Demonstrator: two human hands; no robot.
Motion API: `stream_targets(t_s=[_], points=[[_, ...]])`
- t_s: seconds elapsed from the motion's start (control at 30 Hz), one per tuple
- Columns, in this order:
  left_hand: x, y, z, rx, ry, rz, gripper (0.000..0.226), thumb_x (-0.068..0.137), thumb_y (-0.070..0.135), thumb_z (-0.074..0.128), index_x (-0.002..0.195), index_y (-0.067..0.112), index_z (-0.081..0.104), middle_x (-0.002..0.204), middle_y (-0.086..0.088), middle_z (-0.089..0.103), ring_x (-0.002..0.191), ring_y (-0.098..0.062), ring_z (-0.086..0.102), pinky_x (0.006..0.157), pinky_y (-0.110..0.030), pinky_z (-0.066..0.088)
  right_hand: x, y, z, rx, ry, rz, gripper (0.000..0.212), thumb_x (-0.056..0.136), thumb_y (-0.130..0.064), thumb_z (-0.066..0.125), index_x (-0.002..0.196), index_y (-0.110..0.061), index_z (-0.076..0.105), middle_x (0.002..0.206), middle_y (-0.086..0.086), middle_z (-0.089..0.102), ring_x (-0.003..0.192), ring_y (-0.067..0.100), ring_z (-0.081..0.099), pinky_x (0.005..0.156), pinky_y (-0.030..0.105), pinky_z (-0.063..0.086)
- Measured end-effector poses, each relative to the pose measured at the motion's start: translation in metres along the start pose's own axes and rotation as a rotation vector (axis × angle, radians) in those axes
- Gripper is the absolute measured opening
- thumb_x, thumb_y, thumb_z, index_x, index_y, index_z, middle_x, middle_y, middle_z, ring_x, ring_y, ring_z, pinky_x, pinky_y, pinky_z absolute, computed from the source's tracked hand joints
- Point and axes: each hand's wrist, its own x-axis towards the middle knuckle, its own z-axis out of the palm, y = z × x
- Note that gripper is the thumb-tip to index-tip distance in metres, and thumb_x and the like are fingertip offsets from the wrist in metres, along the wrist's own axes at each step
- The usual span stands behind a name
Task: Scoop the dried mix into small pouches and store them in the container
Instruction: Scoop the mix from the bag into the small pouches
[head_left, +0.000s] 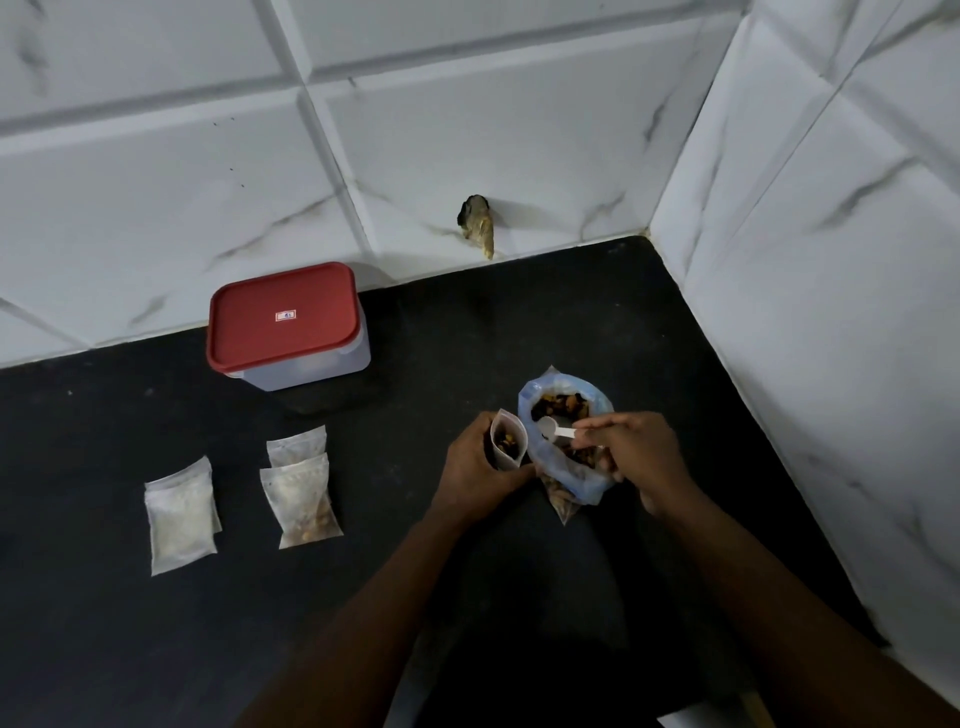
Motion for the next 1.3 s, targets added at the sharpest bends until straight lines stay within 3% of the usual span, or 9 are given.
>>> stream_targets(t_s=[0.1, 0.3, 0.57, 0.67, 0.8, 0.97, 1.03, 1.13, 1.3], points=[[0.0, -0.001, -0.001, 0.002, 0.009, 0.003, 0.054, 0.074, 0.028, 0.091, 0.118, 0.033, 0.06, 0.114, 0.013, 0.068, 0.104, 0.004, 0.065, 0.088, -0.022, 0.056, -0.004, 0.003, -0.011, 0.175, -0.012, 0.047, 0.009, 0.09, -0.017, 0.072, 0.096, -0.02, 0.077, 0.089, 0.002, 0.078, 0.057, 0.01, 0.055, 0.051, 0.023, 0.042], [-0.003, -0.002, -0.001, 0.017, 0.014, 0.022, 0.053, 0.076, 0.031, 0.089, 0.118, 0.036, 0.059, 0.117, 0.015, 0.065, 0.107, 0.003, 0.063, 0.087, -0.024, 0.056, -0.013, 0.013, -0.025, 0.342, -0.031, 0.092, 0.014, 0.093, -0.013, 0.068, 0.105, -0.014, 0.076, 0.094, 0.006, 0.078, 0.058, 0.009, 0.053, 0.052, 0.022, 0.041], [-0.01, 0.007, -0.003, 0.011, 0.027, 0.068, 0.045, 0.078, 0.028, 0.087, 0.113, 0.035, 0.06, 0.113, 0.015, 0.066, 0.103, 0.006, 0.063, 0.076, -0.014, 0.053, -0.048, -0.005, -0.025, 0.438, -0.145, -0.129, 0.015, 0.095, -0.009, 0.064, 0.104, -0.012, 0.076, 0.092, 0.009, 0.077, 0.06, 0.012, 0.056, 0.055, 0.024, 0.044], [-0.013, 0.01, -0.003, -0.022, 0.034, 0.08, 0.046, 0.077, 0.027, 0.089, 0.114, 0.032, 0.062, 0.113, 0.015, 0.068, 0.104, 0.006, 0.063, 0.078, -0.014, 0.053, -0.059, -0.009, -0.02, 0.305, -0.155, -0.286, 0.015, 0.092, -0.012, 0.069, 0.105, -0.015, 0.077, 0.087, 0.005, 0.077, 0.064, 0.012, 0.062, 0.055, 0.024, 0.048], [-0.018, 0.014, -0.003, -0.061, 0.046, 0.11, 0.045, 0.075, 0.024, 0.091, 0.111, 0.029, 0.064, 0.107, 0.013, 0.07, 0.1, 0.001, 0.067, 0.078, -0.015, 0.054, -0.067, -0.007, -0.012, -0.13, -0.036, -0.641, 0.016, 0.087, -0.018, 0.078, 0.103, -0.021, 0.079, 0.086, -0.011, 0.075, 0.081, 0.0, 0.07, 0.07, 0.017, 0.056], [-0.025, 0.014, -0.001, -0.079, 0.09, 0.143, 0.041, 0.072, 0.015, 0.092, 0.102, 0.024, 0.066, 0.102, 0.009, 0.071, 0.095, -0.005, 0.069, 0.077, -0.018, 0.055, -0.069, 0.015, 0.0, -0.471, 0.108, -0.981, 0.025, 0.082, -0.002, 0.081, 0.106, -0.005, 0.077, 0.107, 0.008, 0.075, 0.1, 0.017, 0.07, 0.089, 0.041, 0.059], [-0.027, 0.014, -0.001, -0.079, 0.086, 0.144, 0.042, 0.073, 0.015, 0.092, 0.103, 0.025, 0.066, 0.102, 0.008, 0.072, 0.095, -0.005, 0.07, 0.077, -0.018, 0.055, -0.077, 0.016, 0.0, -0.438, 0.167, -1.037, 0.023, 0.083, -0.005, 0.079, 0.106, -0.008, 0.077, 0.108, 0.004, 0.074, 0.102, 0.011, 0.069, 0.091, 0.031, 0.057], [-0.031, 0.014, -0.004, -0.054, 0.045, 0.137, 0.042, 0.074, 0.021, 0.091, 0.106, 0.027, 0.065, 0.104, 0.009, 0.07, 0.097, -0.003, 0.068, 0.078, -0.018, 0.055, -0.093, 0.011, -0.002, -0.164, 0.206, -0.856, 0.02, 0.087, -0.011, 0.075, 0.107, -0.014, 0.077, 0.103, -0.008, 0.075, 0.096, 0.001, 0.071, 0.082, 0.017, 0.056], [-0.038, 0.012, -0.01, 0.017, 0.033, 0.134, 0.044, 0.074, 0.032, 0.09, 0.107, 0.026, 0.063, 0.104, 0.01, 0.067, 0.096, -0.002, 0.065, 0.079, -0.02, 0.055, -0.072, 0.02, -0.006, 0.014, 0.337, -0.466, 0.018, 0.088, -0.014, 0.076, 0.102, -0.025, 0.075, 0.091, -0.012, 0.075, 0.082, -0.002, 0.07, 0.07, 0.021, 0.058]])
